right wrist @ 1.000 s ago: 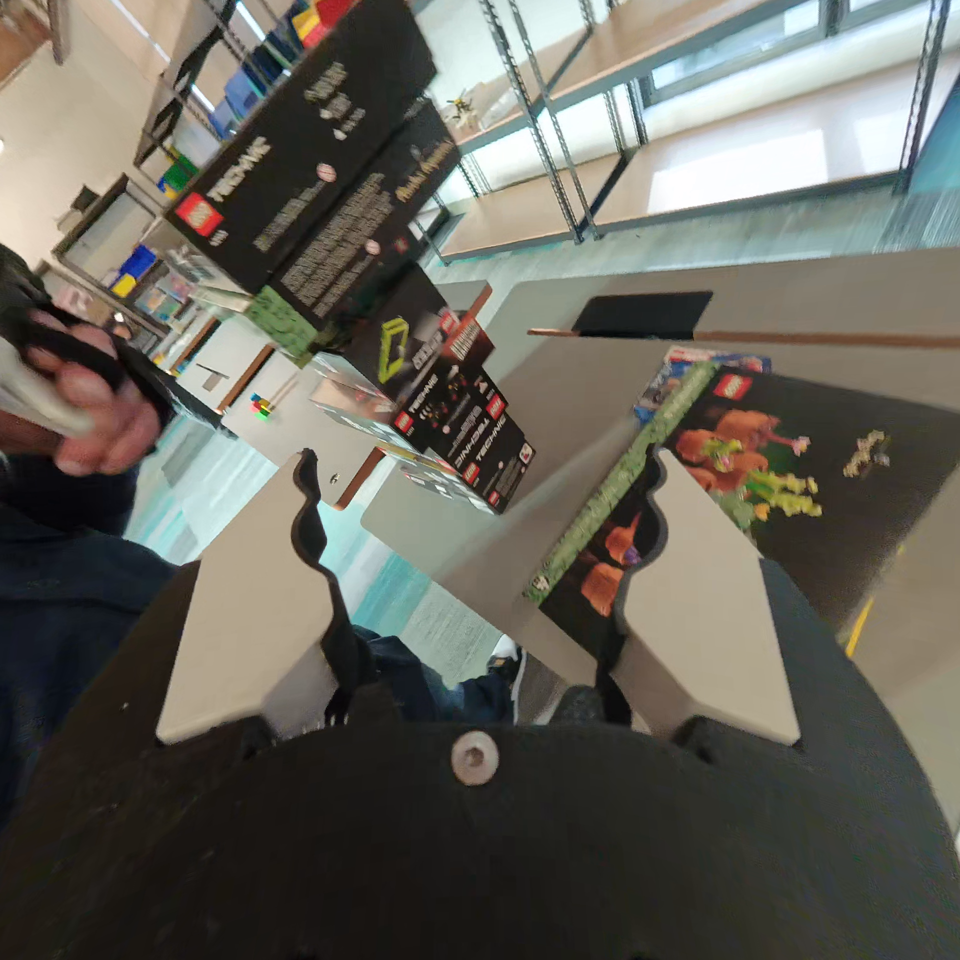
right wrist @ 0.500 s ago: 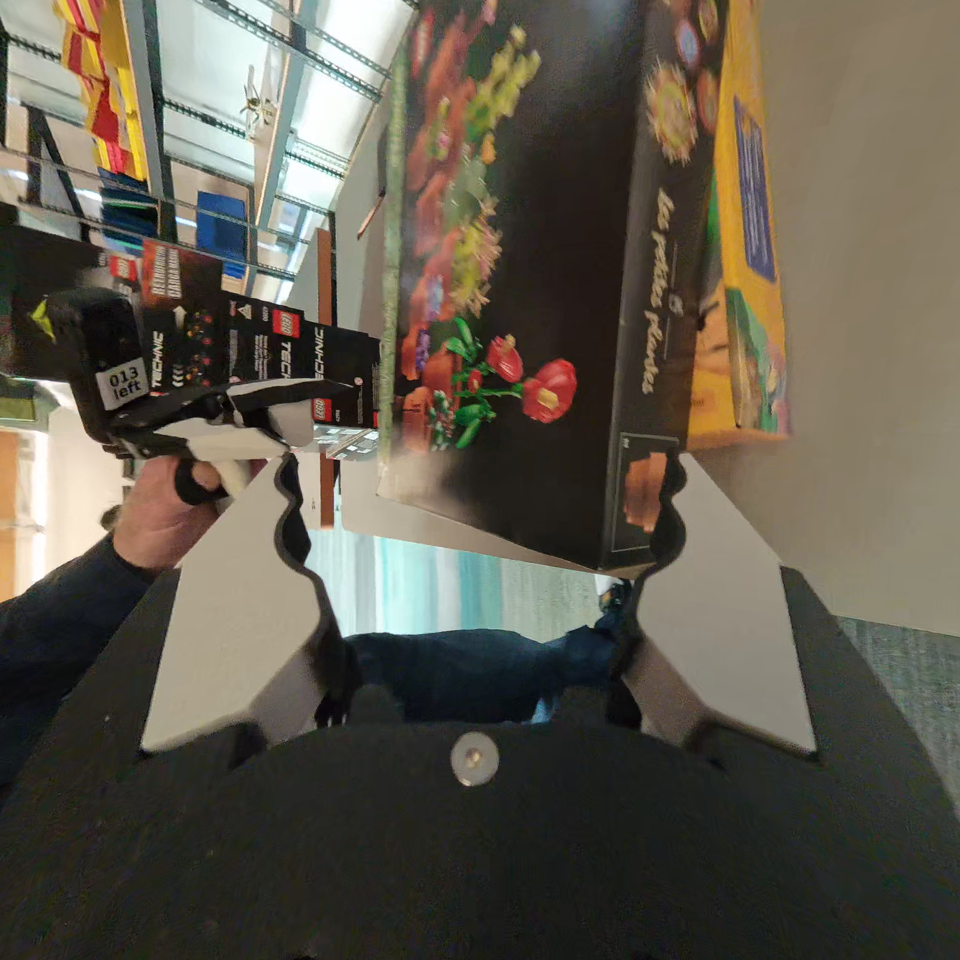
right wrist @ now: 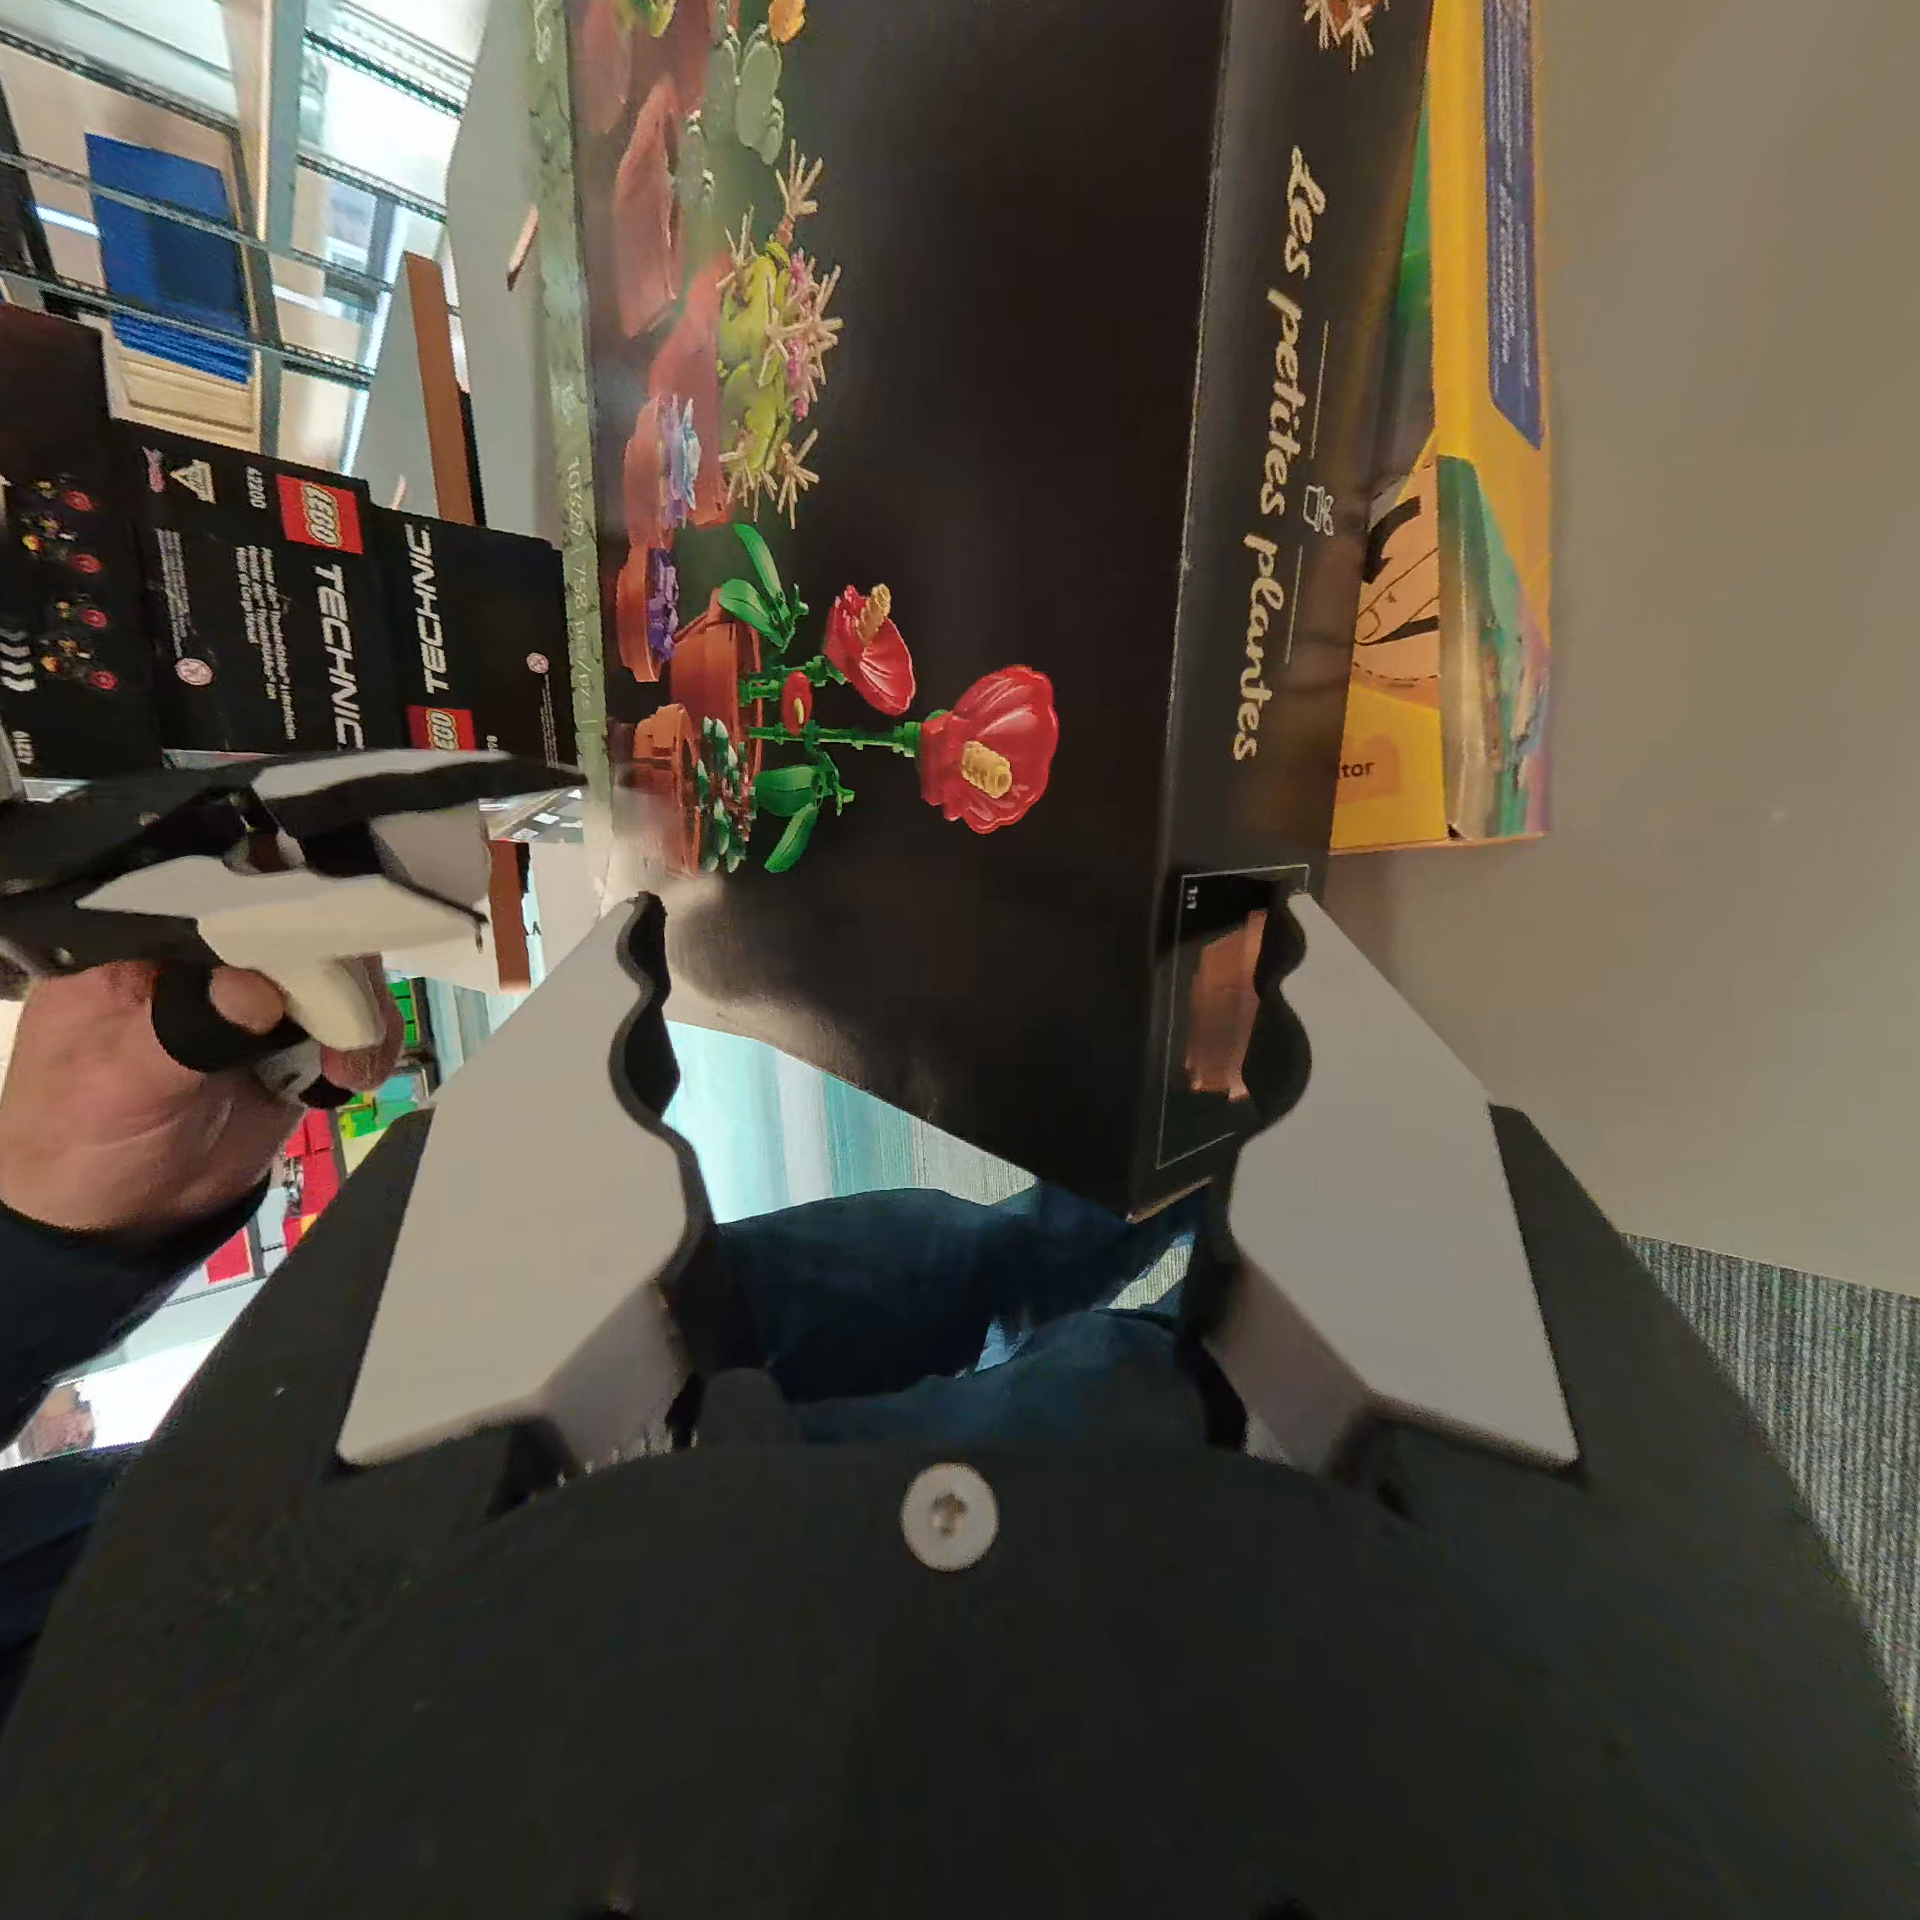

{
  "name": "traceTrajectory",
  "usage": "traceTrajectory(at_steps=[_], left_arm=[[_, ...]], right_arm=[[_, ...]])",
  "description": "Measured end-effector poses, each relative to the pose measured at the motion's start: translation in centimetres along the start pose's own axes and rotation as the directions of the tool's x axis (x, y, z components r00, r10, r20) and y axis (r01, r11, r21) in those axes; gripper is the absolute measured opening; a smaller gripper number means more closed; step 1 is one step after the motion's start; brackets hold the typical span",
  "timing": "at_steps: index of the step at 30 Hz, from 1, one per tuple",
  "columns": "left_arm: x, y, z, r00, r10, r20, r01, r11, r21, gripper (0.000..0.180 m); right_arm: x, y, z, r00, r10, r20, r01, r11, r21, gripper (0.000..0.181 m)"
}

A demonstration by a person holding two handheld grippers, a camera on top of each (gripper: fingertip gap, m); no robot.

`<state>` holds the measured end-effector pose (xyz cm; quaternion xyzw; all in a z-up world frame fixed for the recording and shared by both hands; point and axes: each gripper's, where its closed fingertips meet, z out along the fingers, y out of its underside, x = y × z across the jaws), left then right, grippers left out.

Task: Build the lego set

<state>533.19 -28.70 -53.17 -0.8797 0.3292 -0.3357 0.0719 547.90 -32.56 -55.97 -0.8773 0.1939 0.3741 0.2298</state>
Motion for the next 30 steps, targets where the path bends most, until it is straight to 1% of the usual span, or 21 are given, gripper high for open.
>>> traceTrajectory(at_steps=[1, 3, 5, 7, 9, 10, 11, 13, 14, 15, 16, 18, 20, 22, 23, 25, 27, 28, 30], left_arm=[[-1.2, -0.1, -0.3, 0.999, -0.024, 0.028, 0.024, 1.000, 0.006, 0.088], [-1.8, -0.4, -0.5, 0.994, -0.102, -0.030, 0.103, 0.994, 0.029, 0.078], [-2.2, -0.6, -0.7, 0.991, -0.125, -0.045, 0.126, 0.992, 0.018, 0.070], [-2.5, -1.2, -1.0, 0.993, -0.120, -0.017, 0.120, 0.992, 0.048, 0.078], [-3.2, -1.4, -1.5, 0.993, -0.116, 0.035, 0.113, 0.991, 0.077, 0.078], [-3.5, -0.9, -1.4, 0.990, -0.136, 0.047, 0.132, 0.989, 0.064, 0.077], [-3.8, 0.1, -0.9, 0.985, -0.158, 0.063, 0.158, 0.987, 0.013, 0.080], [-4.6, 2.5, 0.3, 0.980, -0.175, 0.094, 0.186, 0.975, -0.119, 0.092], [-4.4, 3.5, 1.1, 0.978, -0.196, 0.072, 0.206, 0.964, -0.170, 0.097], [-3.9, 3.9, 1.8, 0.974, -0.225, 0.033, 0.227, 0.957, -0.182, 0.107], [-3.6, 4.1, 2.1, 0.971, -0.237, 0.014, 0.235, 0.953, -0.191, 0.111], [-3.2, 4.7, 2.1, 0.971, -0.238, 0.004, 0.233, 0.945, -0.228, 0.098], [-1.9, 5.7, 2.2, 0.967, -0.252, -0.028, 0.233, 0.927, -0.294, 0.089], [0.2, 6.9, 2.7, 0.959, -0.275, -0.069, 0.234, 0.905, -0.355, 0.091], [1.4, 7.8, 3.1, 0.960, -0.266, -0.088, 0.213, 0.897, -0.388, 0.091], [4.4, 9.5, 3.9, 0.953, -0.262, -0.151, 0.168, 0.875, -0.453, 0.100], [7.7, 11.5, 4.4, 0.938, -0.258, -0.233, 0.098, 0.839, -0.535, 0.109], [9.2, 12.3, 4.4, 0.922, -0.264, -0.283, 0.061, 0.821, -0.568, 0.106], [11.4, 12.6, 4.0, 0.861, -0.368, -0.350, 0.090, 0.789, -0.607, 0.090]], right_arm=[[0.1, 0.2, 0.1, 1.000, 0.006, -0.004, -0.006, 1.000, 0.002, 0.113], [0.2, 0.3, 0.3, 1.000, 0.019, -0.004, -0.019, 1.000, 0.016, 0.113], [0.2, 0.4, 0.2, 1.000, 0.019, -0.005, -0.019, 1.000, 0.014, 0.112], [0.1, 0.8, 0.3, 1.000, 0.031, -0.002, -0.031, 0.999, -0.014, 0.105], [0.1, 1.2, 0.5, 0.999, 0.038, -0.010, -0.039, 0.999, -0.030, 0.099], [0.0, 1.3, 0.6, 0.999, 0.037, -0.012, -0.038, 0.999, -0.032, 0.098], [-0.1, 1.4, 0.6, 0.999, 0.034, -0.016, -0.034, 0.999, -0.031, 0.099], [-0.3, 1.7, 0.8, 0.999, 0.019, -0.028, -0.020, 0.999, -0.037, 0.101], [-0.4, 1.9, 0.9, 0.999, 0.019, -0.026, -0.020, 0.999, -0.041, 0.101], [-0.5, 1.9, 0.9, 0.999, 0.024, -0.024, -0.025, 0.999, -0.039, 0.103], [-0.4, 1.8, 0.9, 0.999, 0.025, -0.030, -0.026, 0.999, -0.029, 0.105], [0.0, 1.6, 0.5, 0.998, 0.008, -0.060, -0.010, 1.000, -0.021, 0.107], [0.7, 1.3, 0.0, 0.997, -0.009, -0.080, 0.006, 1.000, -0.029, 0.111], [1.4, 0.7, -0.8, 0.997, -0.003, -0.076, 0.001, 1.000, -0.023, 0.112], [1.7, 0.3, -1.3, 0.998, 0.001, -0.065, -0.001, 1.000, -0.012, 0.115], [2.4, -0.3, -2.2, 0.998, -0.013, -0.058, 0.013, 1.000, -0.005, 0.122], [3.9, -0.2, -3.1, 0.991, -0.080, -0.105, 0.076, 0.996, -0.047, 0.114], [4.4, -0.6, -3.7, 0.989, -0.089, -0.118, 0.085, 0.996, -0.037, 0.115], [5.1, -1.8, -5.2, 0.996, -0.005, -0.089, 0.011, 0.998, 0.067, 0.118]])
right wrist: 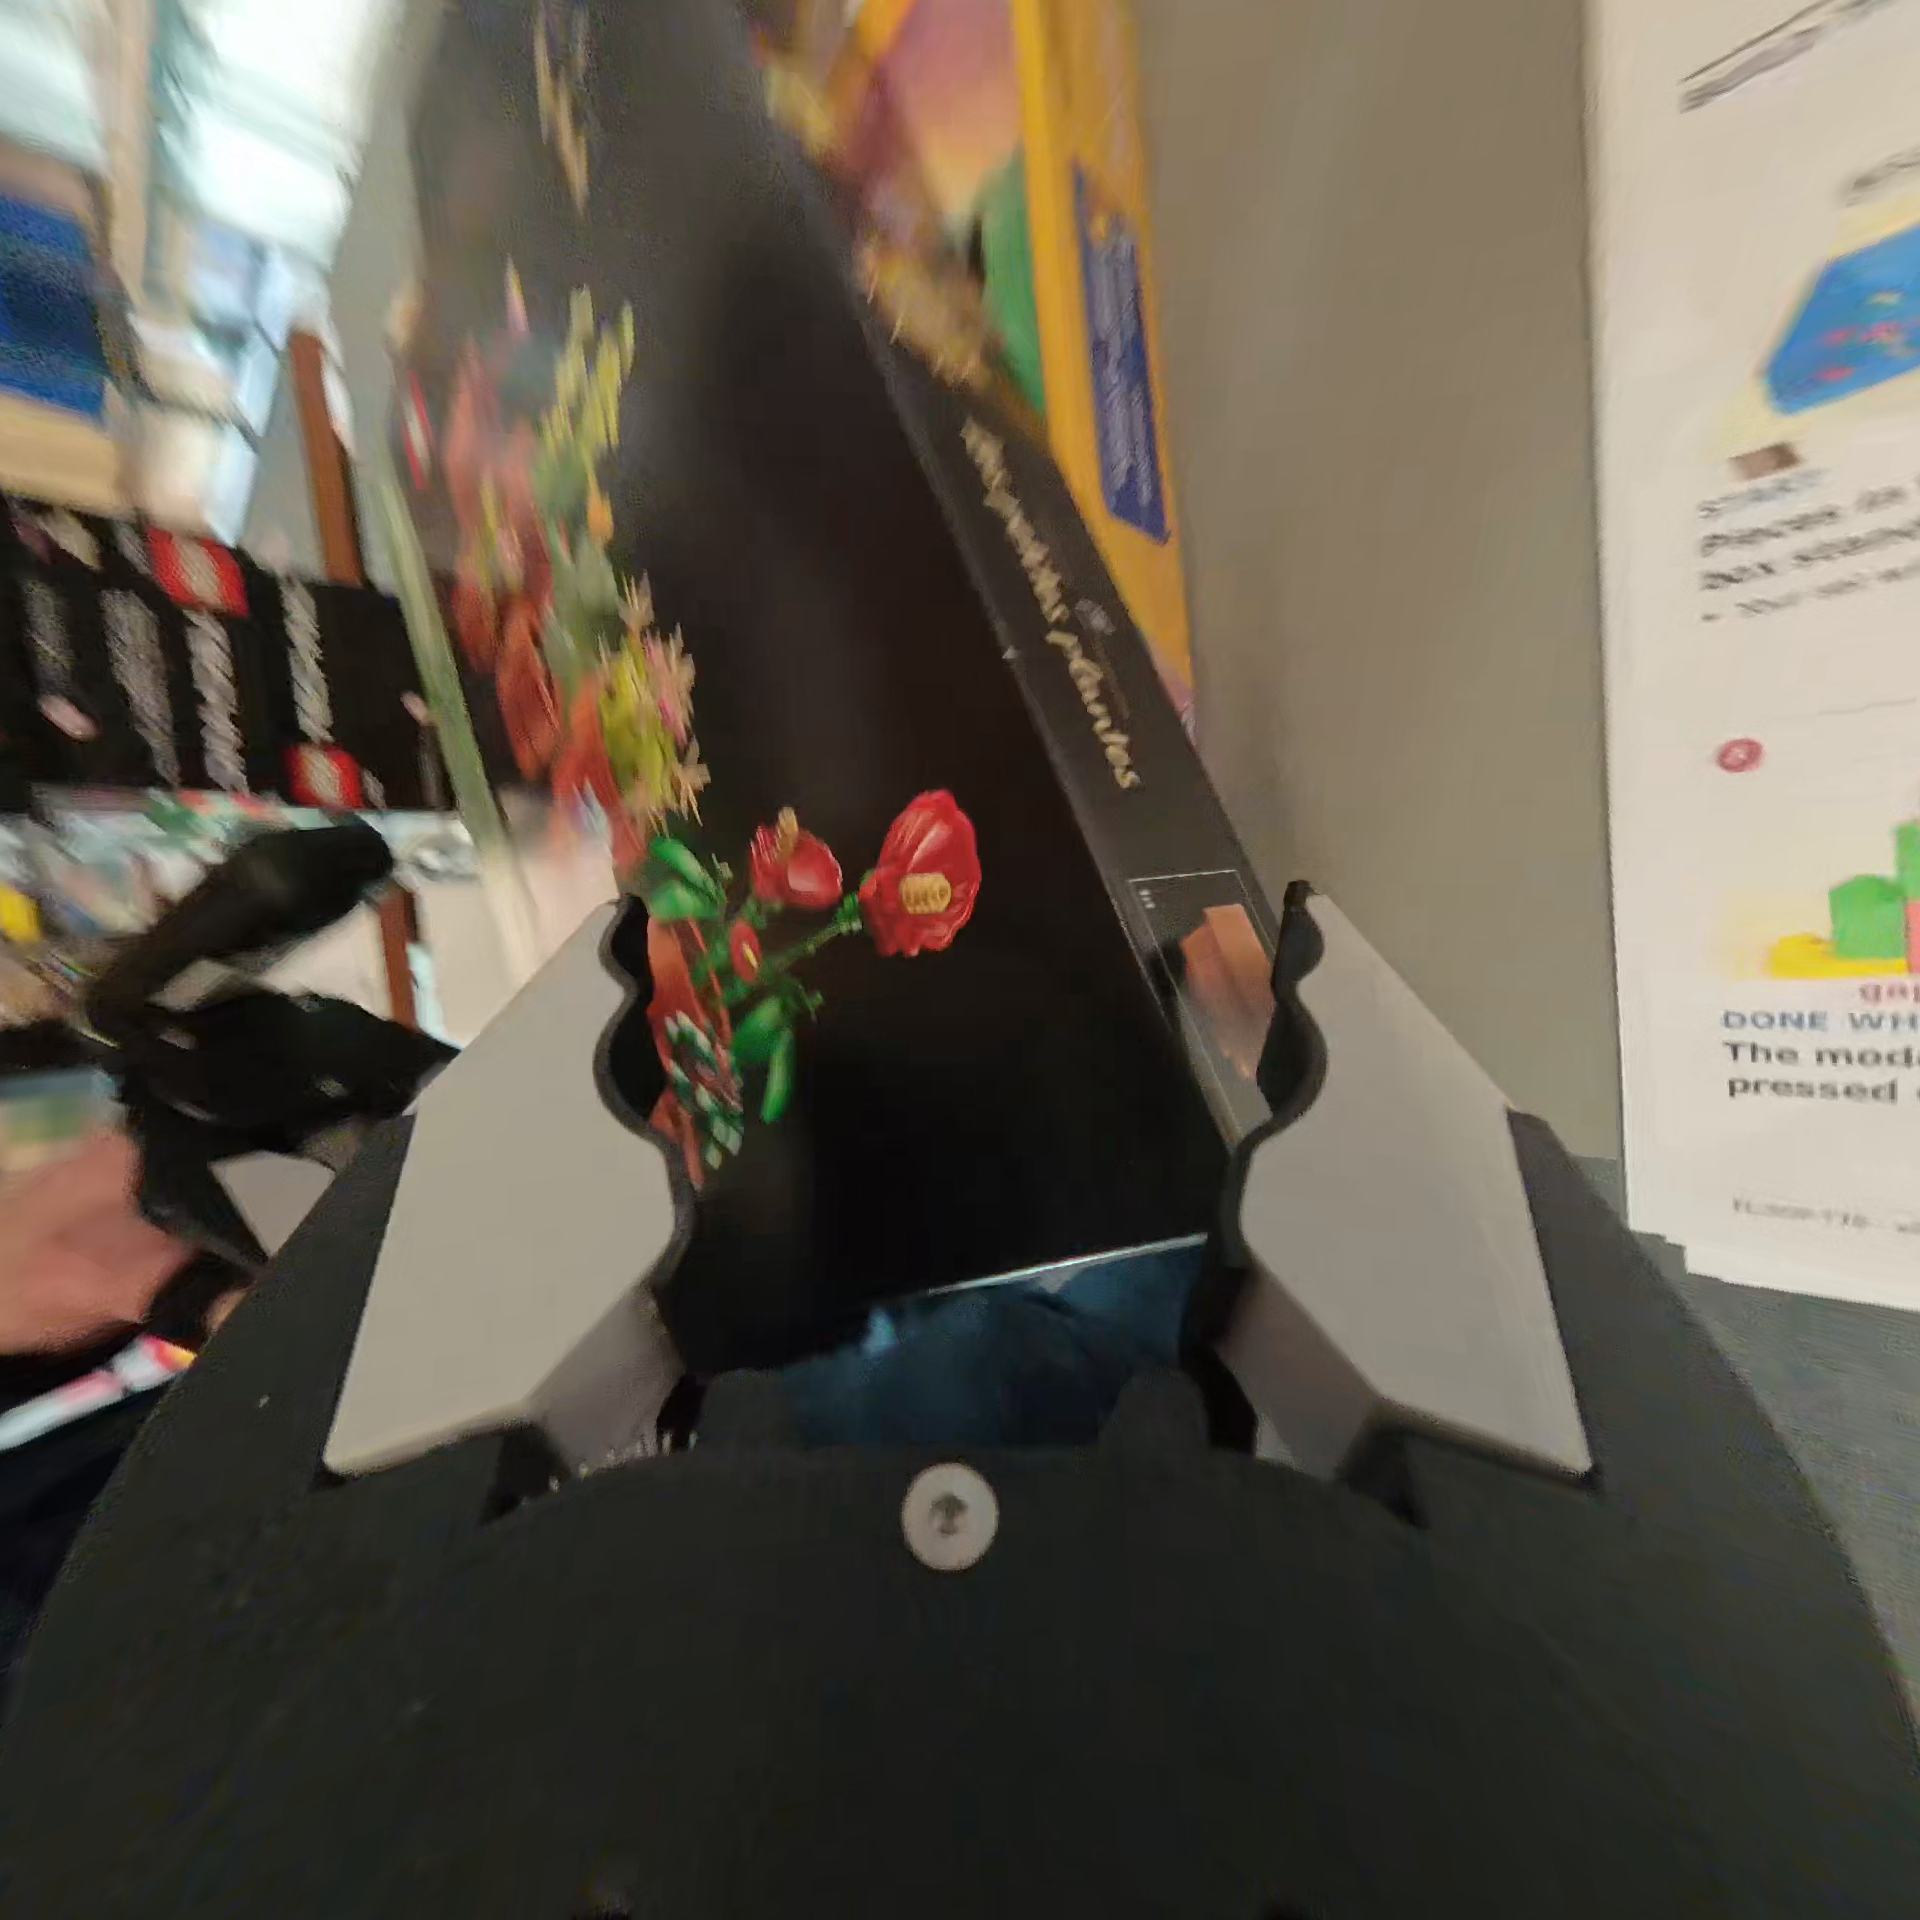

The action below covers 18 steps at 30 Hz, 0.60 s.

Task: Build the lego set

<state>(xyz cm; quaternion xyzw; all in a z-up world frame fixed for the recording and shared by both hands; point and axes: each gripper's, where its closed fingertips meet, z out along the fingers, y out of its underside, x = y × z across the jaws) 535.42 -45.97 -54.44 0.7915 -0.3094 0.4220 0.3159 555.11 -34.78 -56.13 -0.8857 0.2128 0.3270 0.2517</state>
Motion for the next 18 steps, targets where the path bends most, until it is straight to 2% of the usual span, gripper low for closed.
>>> traceTrajectory(at_steps=[3, 6, 9, 11, 14, 18], left_arm=[[3.3, 0.5, -1.3, 0.973, -0.019, -0.228, 0.012, 0.999, -0.032, 0.067], [5.9, -1.4, -5.6, 0.935, 0.062, -0.349, -0.030, 0.995, 0.095, 0.061], [7.9, -4.3, -11.2, 0.920, 0.188, -0.345, -0.100, 0.961, 0.257, 0.059], [7.8, -7.2, -14.9, 0.937, 0.266, -0.227, -0.163, 0.906, 0.391, 0.059], [4.7, -12.8, -20.5, 0.956, 0.277, 0.095, -0.280, 0.772, 0.571, 0.071], [-0.7, -18.2, -24.4, 0.893, 0.171, 0.417, -0.404, 0.712, 0.575, 0.090]], right_arm=[[1.0, -0.2, -1.9, 0.987, 0.141, 0.082, -0.150, 0.982, 0.117, 0.115], [1.9, 1.7, -3.0, 0.971, 0.210, 0.116, -0.229, 0.955, 0.188, 0.114], [1.5, 3.4, -3.6, 0.959, 0.231, 0.162, -0.266, 0.933, 0.243, 0.109], [1.8, 4.8, -3.4, 0.961, 0.246, 0.126, -0.270, 0.932, 0.244, 0.114], [2.4, 6.1, -3.1, 0.931, 0.336, 0.139, -0.363, 0.889, 0.278, 0.119], [2.6, 7.6, -3.1, 0.890, 0.424, 0.170, -0.457, 0.827, 0.327, 0.124]])
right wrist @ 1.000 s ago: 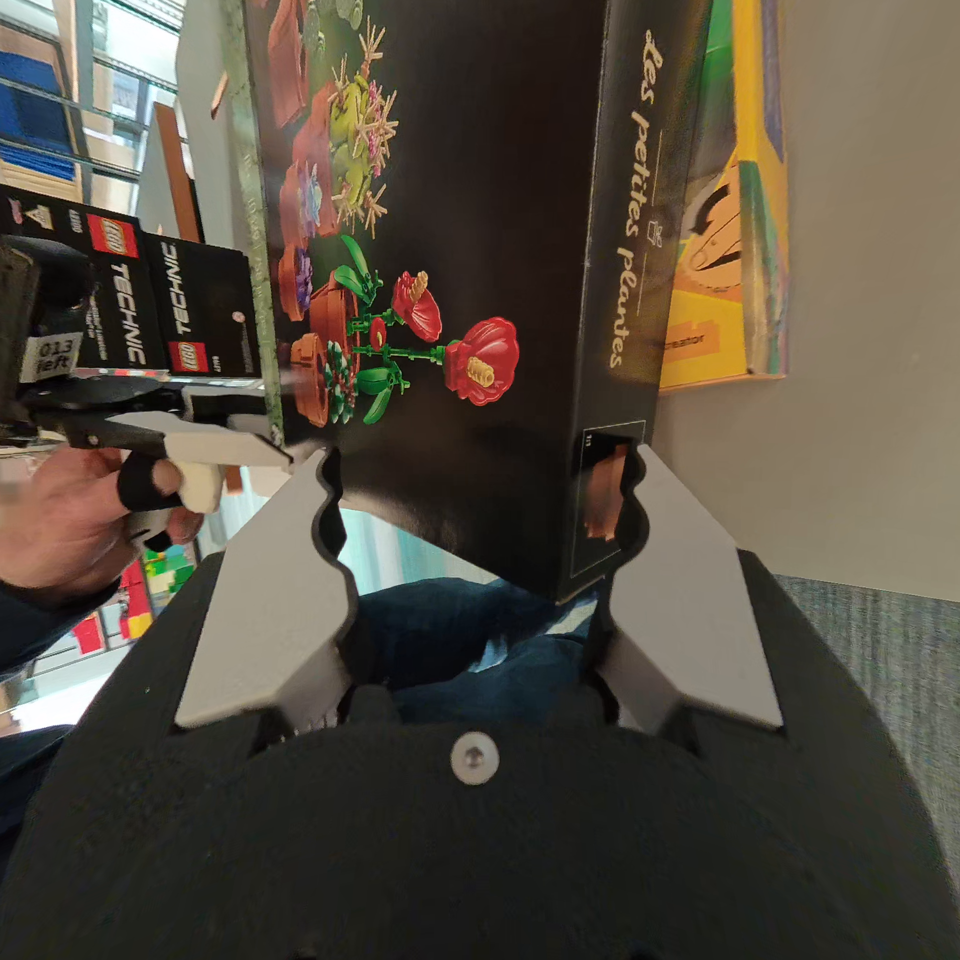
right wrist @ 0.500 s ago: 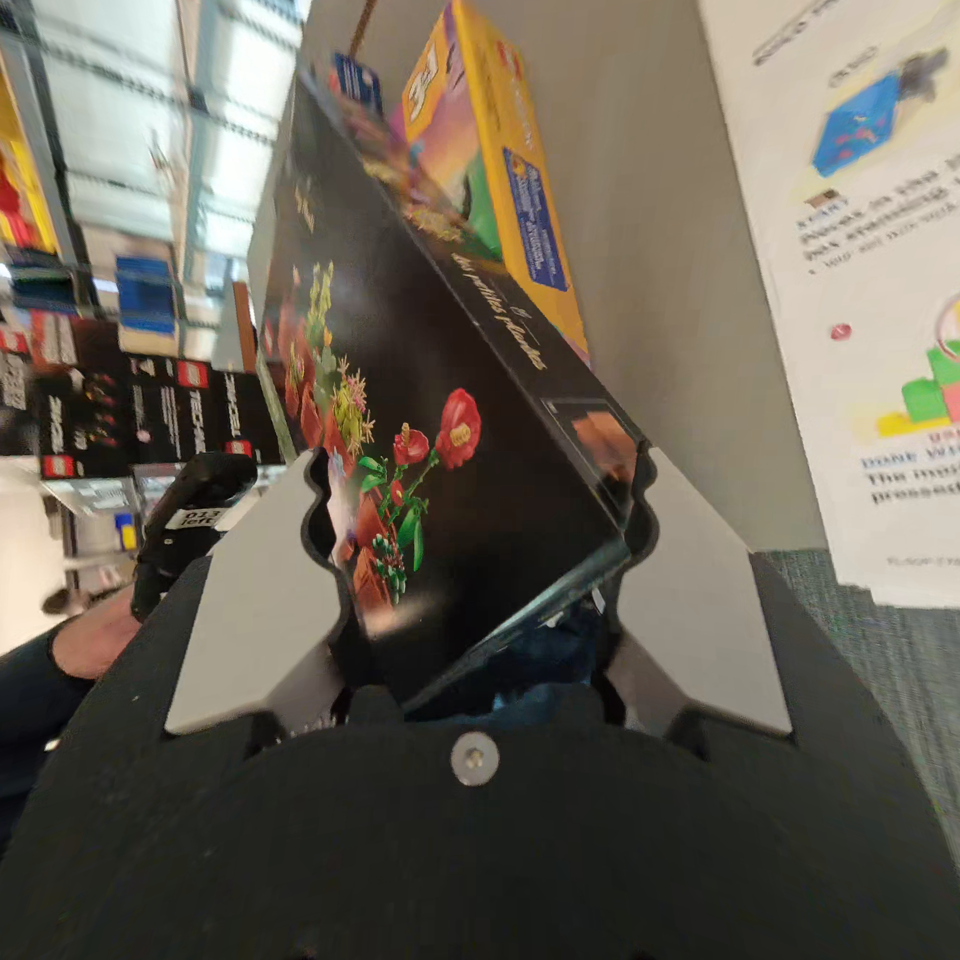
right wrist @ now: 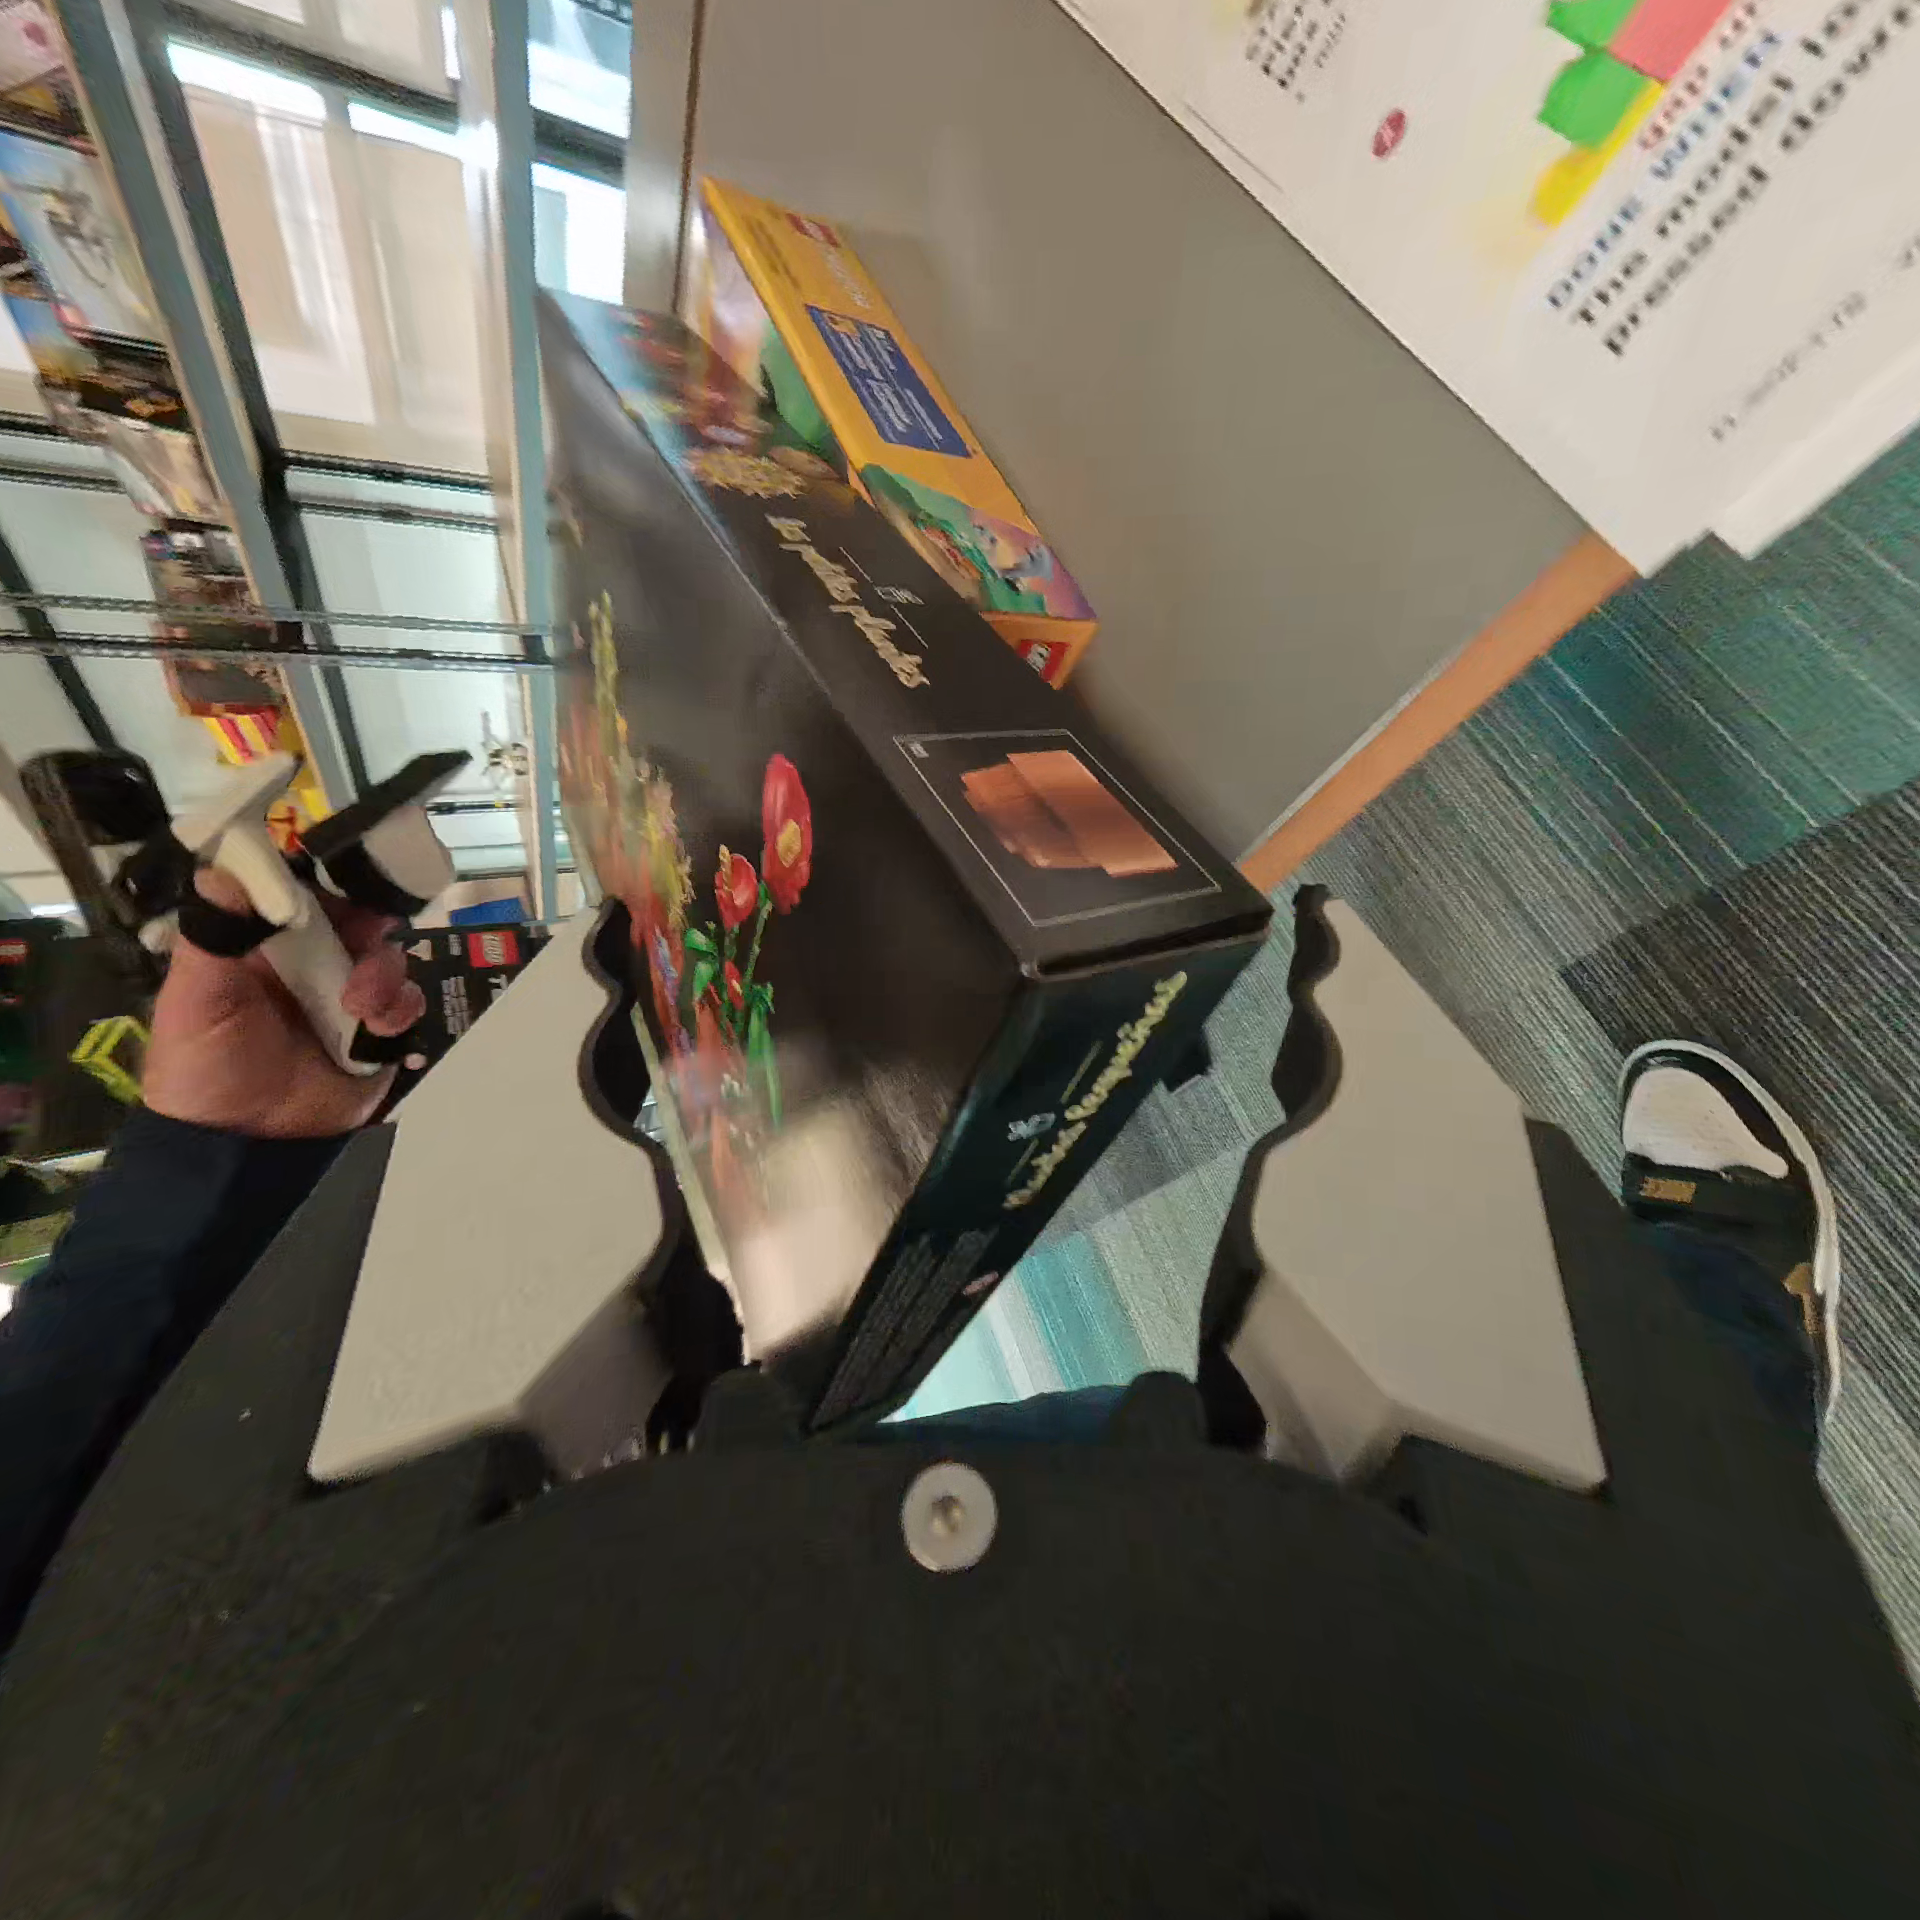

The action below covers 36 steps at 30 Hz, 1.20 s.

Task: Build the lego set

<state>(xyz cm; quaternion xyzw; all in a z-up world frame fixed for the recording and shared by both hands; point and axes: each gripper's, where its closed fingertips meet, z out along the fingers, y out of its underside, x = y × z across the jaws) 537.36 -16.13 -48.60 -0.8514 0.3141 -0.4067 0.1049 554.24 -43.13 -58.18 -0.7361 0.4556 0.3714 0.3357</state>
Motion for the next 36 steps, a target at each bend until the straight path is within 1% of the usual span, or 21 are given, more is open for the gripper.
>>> traceTrajectory(at_steps=[2, 5, 7, 8, 9, 10, 11, 12, 14, 15, 18, 20, 22, 23, 24, 25, 27, 28, 30, 33, 36], left_arm=[[-2.3, -0.6, 1.2, 0.992, 0.067, 0.106, -0.062, 0.997, -0.048, 0.096], [-4.9, 0.1, 3.3, 0.977, 0.120, 0.176, -0.090, 0.981, -0.169, 0.113], [-6.1, 1.6, 4.6, 0.979, 0.103, 0.176, -0.055, 0.965, -0.256, 0.111], [-6.3, 2.8, 5.3, 0.986, 0.057, 0.157, -0.008, 0.955, -0.298, 0.118], [-6.4, 3.3, 5.5, 0.987, 0.030, 0.161, 0.021, 0.951, -0.309, 0.118], [-6.5, 3.4, 5.1, 0.983, 0.030, 0.181, 0.029, 0.949, -0.315, 0.108], [-6.5, 3.7, 4.8, 0.981, 0.034, 0.191, 0.032, 0.941, -0.336, 0.105], [-6.5, 4.3, 4.5, 0.979, 0.036, 0.199, 0.039, 0.932, -0.361, 0.104], [-6.7, 6.2, 3.5, 0.974, 0.022, 0.224, 0.077, 0.902, -0.426, 0.100], [-6.6, 7.3, 3.1, 0.975, 0.003, 0.223, 0.099, 0.890, -0.445, 0.099], [-6.4, 9.7, 1.7, 0.976, -0.058, 0.209, 0.144, 0.895, -0.421, 0.089], [-6.5, 10.7, 1.1, 0.973, -0.155, 0.171, 0.206, 0.917, -0.341, 0.079], [-6.9, 11.4, 0.7, 0.953, -0.283, 0.107, 0.301, 0.923, -0.240, 0.081], [-7.2, 11.9, 0.6, 0.942, -0.325, 0.080, 0.335, 0.918, -0.213, 0.095], [-7.2, 12.2, 0.7, 0.941, -0.335, 0.038, 0.336, 0.922, -0.192, 0.103], [-6.8, 12.5, 0.9, 0.937, -0.348, -0.013, 0.340, 0.923, -0.179, 0.104], [-5.8, 13.8, 1.2, 0.898, -0.429, -0.098, 0.396, 0.884, -0.248, 0.110], [-5.9, 14.4, 1.4, 0.895, -0.435, -0.102, 0.397, 0.878, -0.268, 0.113], [-5.8, 14.6, 1.4, 0.879, -0.460, -0.126, 0.415, 0.869, -0.270, 0.111], [-5.4, 15.7, 1.1, 0.860, -0.491, -0.137, 0.431, 0.844, -0.318, 0.108], [-4.3, 16.6, 0.7, 0.842, -0.518, -0.151, 0.450, 0.828, -0.333, 0.102]], right_arm=[[0.0, 1.6, 0.0, 0.999, 0.029, 0.019, -0.028, 0.999, -0.030, 0.125], [0.3, 4.5, 0.6, 0.995, 0.089, 0.040, -0.085, 0.992, -0.095, 0.129], [-1.0, 6.7, 1.4, 0.981, 0.151, 0.119, -0.130, 0.977, -0.170, 0.127], [-2.0, 7.7, 2.0, 0.967, 0.188, 0.169, -0.150, 0.965, -0.216, 0.127], [-2.8, 8.4, 2.5, 0.960, 0.203, 0.194, -0.154, 0.958, -0.242, 0.125], [-2.9, 8.8, 3.1, 0.966, 0.193, 0.171, -0.148, 0.958, -0.244, 0.135], [-2.5, 8.9, 3.4, 0.976, 0.170, 0.139, -0.135, 0.963, -0.234, 0.140], [-2.2, 8.5, 3.4, 0.977, 0.166, 0.131, -0.134, 0.966, -0.223, 0.137], [-1.7, 7.0, 2.9, 0.972, 0.177, 0.152, -0.149, 0.972, -0.181, 0.125], [-1.5, 6.4, 2.6, 0.972, 0.175, 0.159, -0.147, 0.974, -0.173, 0.124], [-1.0, 5.1, 1.8, 0.971, 0.149, 0.184, -0.114, 0.975, -0.189, 0.116], [-0.4, 4.9, 1.6, 0.971, 0.150, 0.186, -0.110, 0.972, -0.207, 0.117], [0.5, 5.5, 2.0, 0.978, 0.126, 0.165, -0.084, 0.967, -0.241, 0.122], [0.9, 6.0, 2.3, 0.981, 0.120, 0.154, -0.078, 0.963, -0.258, 0.126], [1.3, 6.3, 2.7, 0.981, 0.129, 0.146, -0.086, 0.959, -0.271, 0.130], [1.7, 6.6, 3.0, 0.979, 0.148, 0.139, -0.105, 0.954, -0.280, 0.131], [2.0, 6.9, 3.2, 0.970, 0.196, 0.144, -0.149, 0.947, -0.285, 0.133], [2.0, 7.1, 3.2, 0.972, 0.187, 0.142, -0.140, 0.946, -0.292, 0.134], [1.9, 7.0, 2.9, 0.977, 0.160, 0.142, -0.111, 0.947, -0.302, 0.125], [1.4, 5.5, 2.1, 0.955, 0.216, 0.201, -0.156, 0.948, -0.279, 0.112], [1.5, 4.0, 1.7, 0.967, 0.169, 0.192, -0.123, 0.965, -0.232, 0.098]])
